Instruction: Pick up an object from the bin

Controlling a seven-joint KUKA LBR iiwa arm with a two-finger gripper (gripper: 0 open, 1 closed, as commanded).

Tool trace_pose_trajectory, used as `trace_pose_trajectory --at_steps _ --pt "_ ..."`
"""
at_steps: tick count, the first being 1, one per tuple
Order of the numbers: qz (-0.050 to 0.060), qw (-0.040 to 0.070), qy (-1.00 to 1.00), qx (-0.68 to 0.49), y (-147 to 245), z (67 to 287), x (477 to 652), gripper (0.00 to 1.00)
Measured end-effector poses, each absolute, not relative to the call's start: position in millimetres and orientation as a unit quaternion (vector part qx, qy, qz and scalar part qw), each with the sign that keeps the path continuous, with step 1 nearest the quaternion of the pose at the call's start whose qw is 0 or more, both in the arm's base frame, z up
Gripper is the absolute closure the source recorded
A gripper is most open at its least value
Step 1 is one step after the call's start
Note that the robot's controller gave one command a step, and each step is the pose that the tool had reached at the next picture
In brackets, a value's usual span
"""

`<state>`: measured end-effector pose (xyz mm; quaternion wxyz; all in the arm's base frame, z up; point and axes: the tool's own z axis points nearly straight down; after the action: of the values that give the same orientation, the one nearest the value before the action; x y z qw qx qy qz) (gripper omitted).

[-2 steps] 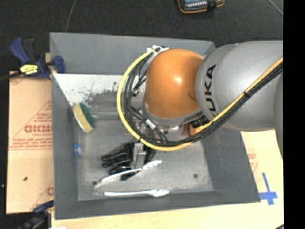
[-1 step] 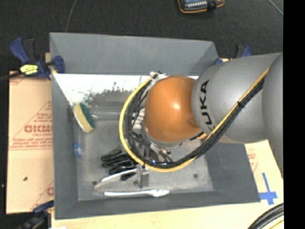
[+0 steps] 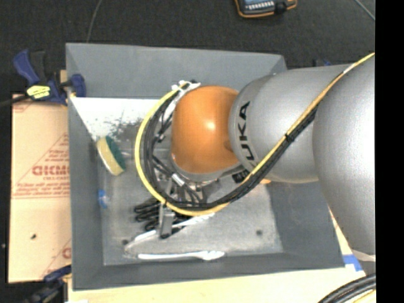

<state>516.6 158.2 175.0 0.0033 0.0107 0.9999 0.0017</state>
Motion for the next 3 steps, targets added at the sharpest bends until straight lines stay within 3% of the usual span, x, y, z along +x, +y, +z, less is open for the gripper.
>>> trace_pose_trajectory --at_steps 1,2,3 --pt "-0.001 -0.001 0.998 -0.066 138.6 123.0 591.8 0.00" --pt "0.002 0.003 1.000 -0.013 163.0 128.9 531.4 0.00" --pt "0.000 0.001 0.989 -0.145 138.4 81.8 519.6 1.00"
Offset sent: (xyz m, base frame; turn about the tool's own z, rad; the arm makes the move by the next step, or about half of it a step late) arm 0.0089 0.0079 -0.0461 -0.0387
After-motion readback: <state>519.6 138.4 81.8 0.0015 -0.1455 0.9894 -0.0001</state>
